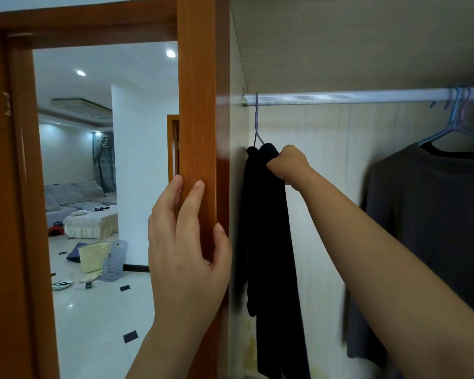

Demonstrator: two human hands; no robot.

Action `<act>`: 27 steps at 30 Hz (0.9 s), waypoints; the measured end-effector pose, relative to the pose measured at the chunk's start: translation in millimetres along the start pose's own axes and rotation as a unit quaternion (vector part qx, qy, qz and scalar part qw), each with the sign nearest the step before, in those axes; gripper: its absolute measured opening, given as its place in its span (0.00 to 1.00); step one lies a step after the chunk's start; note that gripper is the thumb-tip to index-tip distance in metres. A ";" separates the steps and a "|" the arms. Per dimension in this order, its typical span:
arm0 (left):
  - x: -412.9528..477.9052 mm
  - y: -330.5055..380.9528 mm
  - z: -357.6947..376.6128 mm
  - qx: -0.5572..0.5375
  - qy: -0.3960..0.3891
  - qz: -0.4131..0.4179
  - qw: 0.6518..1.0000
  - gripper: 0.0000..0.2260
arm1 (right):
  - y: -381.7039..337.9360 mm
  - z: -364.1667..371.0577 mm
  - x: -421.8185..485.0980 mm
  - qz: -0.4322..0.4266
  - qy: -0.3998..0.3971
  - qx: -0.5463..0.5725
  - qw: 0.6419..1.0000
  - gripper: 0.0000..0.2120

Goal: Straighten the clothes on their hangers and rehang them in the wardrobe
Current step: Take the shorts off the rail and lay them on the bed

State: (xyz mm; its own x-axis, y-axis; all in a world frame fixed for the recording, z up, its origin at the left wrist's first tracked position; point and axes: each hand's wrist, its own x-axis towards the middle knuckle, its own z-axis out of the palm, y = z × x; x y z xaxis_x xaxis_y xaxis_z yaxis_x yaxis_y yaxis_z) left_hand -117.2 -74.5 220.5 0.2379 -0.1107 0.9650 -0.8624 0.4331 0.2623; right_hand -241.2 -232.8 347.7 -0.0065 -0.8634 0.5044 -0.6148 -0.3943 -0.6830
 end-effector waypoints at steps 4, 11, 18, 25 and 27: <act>-0.2 -1.0 0.1 0.008 -0.003 0.001 1.000 0.22 | 2.4 2.4 5.9 0.024 -0.006 -0.002 1.000 0.06; -0.1 -5.9 0.1 0.020 -0.012 0.013 1.000 0.21 | 9.5 2.7 15.1 0.030 0.029 0.189 0.981 0.15; -2.5 -3.3 3.3 0.073 0.053 0.090 0.992 0.20 | 13.5 -3.6 12.2 0.035 0.063 0.322 0.944 0.05; -21.7 22.5 20.7 -0.045 0.020 0.189 0.981 0.18 | 66.7 -26.2 -12.7 0.027 0.104 0.358 0.927 0.08; -34.4 25.8 27.6 -0.084 -0.037 0.202 0.975 0.18 | 72.1 -38.0 -16.3 0.017 0.133 0.361 0.923 0.08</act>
State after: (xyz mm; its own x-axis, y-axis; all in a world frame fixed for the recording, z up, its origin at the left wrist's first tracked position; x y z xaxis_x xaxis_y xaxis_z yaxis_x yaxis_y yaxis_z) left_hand -159.9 -84.2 194.3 -0.1447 0.0385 0.9887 -0.7916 0.5949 -0.1391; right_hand -315.4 -235.2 310.3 -0.2689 -0.8090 0.5228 0.0745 -0.5586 -0.8261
